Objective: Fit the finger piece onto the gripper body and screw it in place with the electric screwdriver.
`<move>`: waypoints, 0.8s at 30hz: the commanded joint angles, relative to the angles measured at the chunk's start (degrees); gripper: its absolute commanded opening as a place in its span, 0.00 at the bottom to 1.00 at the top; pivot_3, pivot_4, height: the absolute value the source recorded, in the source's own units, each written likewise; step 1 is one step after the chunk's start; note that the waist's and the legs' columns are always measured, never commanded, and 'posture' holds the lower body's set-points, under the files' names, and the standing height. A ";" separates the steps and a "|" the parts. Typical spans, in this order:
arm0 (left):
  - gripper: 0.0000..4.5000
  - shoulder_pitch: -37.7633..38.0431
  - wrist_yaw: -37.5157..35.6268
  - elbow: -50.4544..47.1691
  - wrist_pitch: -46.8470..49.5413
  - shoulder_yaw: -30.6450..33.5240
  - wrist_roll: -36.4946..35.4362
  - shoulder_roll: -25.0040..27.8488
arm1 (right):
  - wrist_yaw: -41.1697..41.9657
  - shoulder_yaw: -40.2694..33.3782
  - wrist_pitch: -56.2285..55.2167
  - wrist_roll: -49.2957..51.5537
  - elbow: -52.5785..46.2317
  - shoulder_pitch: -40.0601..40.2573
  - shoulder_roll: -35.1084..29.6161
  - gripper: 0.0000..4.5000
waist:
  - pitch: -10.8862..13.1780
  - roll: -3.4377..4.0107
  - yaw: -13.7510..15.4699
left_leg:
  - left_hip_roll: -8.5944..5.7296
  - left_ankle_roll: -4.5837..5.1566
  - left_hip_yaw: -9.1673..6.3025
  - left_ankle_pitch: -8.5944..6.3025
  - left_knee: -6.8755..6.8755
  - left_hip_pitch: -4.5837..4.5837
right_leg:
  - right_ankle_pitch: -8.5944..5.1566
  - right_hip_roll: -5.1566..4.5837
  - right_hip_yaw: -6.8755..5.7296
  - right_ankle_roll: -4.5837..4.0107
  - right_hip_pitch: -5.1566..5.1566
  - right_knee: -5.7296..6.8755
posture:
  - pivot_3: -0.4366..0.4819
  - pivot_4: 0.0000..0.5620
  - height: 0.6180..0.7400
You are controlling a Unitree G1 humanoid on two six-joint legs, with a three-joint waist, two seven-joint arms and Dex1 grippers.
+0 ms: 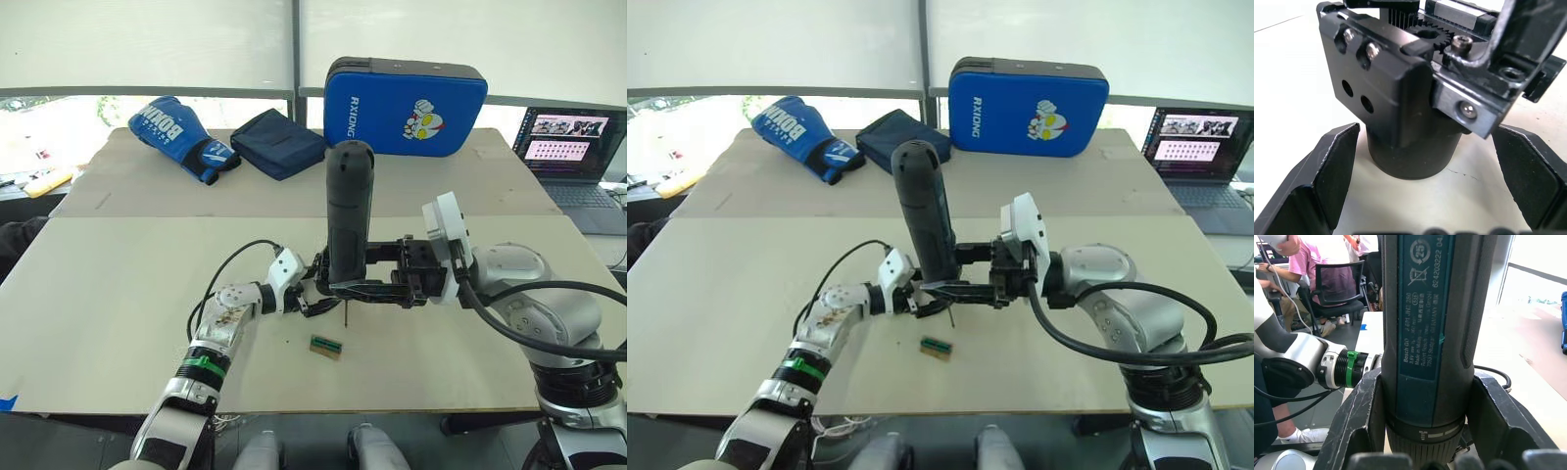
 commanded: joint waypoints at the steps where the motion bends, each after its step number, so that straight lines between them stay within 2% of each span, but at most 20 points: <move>1: 1.00 0.62 1.06 -0.67 -0.17 -1.01 0.38 -0.18 | 0.44 -0.93 -1.70 0.62 -1.49 -1.93 0.35 0.43 | 0.00 0.00 0.00 | 0.00 0.00 0.01 0.00 0.00 0.00 | 0.00 0.00 0.00 0.00 0.00 0.00 | 0.48 0.27 1.00; 2: 0.88 0.47 0.80 -0.44 -0.89 -1.13 0.23 -0.18 | 0.48 -0.77 -1.75 0.55 -1.29 -2.24 0.59 0.43 | 0.00 0.00 0.01 | 0.00 0.00 0.02 0.00 0.00 0.00 | 0.00 0.00 0.00 0.00 0.00 0.00 | 0.48 0.27 1.00; 3: 0.83 0.20 0.57 -0.17 -1.47 -1.26 0.17 -0.14 | 0.52 -0.58 -1.86 0.45 -0.95 -2.67 0.90 0.43 | 0.00 0.00 0.00 | 0.00 0.00 0.02 0.00 0.00 0.00 | 0.00 0.00 0.00 0.00 0.00 0.00 | 0.48 0.27 1.00; 6: 0.53 -0.96 -0.26 0.31 -2.69 -1.98 0.26 -0.05 | 1.00 -0.28 -2.17 0.27 0.29 -3.77 1.76 0.43 | 0.00 0.00 0.00 | 0.00 0.00 0.03 0.00 0.00 0.00 | 0.00 0.00 0.00 0.00 0.00 -0.01 | 0.48 0.27 1.00; 11: 0.51 -3.56 -1.41 2.02 -2.78 -2.00 -0.41 -0.04 | 1.81 1.32 -1.75 -0.14 2.75 -7.54 3.61 0.43 | 0.00 0.00 0.10 | -0.03 0.00 0.05 0.00 0.02 -0.05 | 0.00 -0.02 -0.01 0.00 -0.01 -0.02 | 0.48 0.27 1.00; 19: 0.51 -4.58 -2.91 6.82 -5.28 -1.30 -0.62 0.83 | -2.12 2.53 0.66 -1.92 9.28 -17.39 7.57 0.43 | 0.00 0.00 0.03 | -0.01 0.00 0.02 0.00 0.01 -0.04 | 0.00 -0.01 -0.02 0.00 -0.02 0.00 | 0.48 0.27 1.00; 24: 0.51 -4.24 -3.80 7.14 -5.77 -1.21 -0.81 1.55 | -2.58 3.78 -0.99 -5.40 11.96 -19.48 8.60 0.43 | 0.00 0.00 -0.08 | -0.01 0.00 0.03 0.00 0.00 -0.04 | 0.01 -0.01 -0.02 -0.01 -0.04 0.01 | 0.48 0.27 1.00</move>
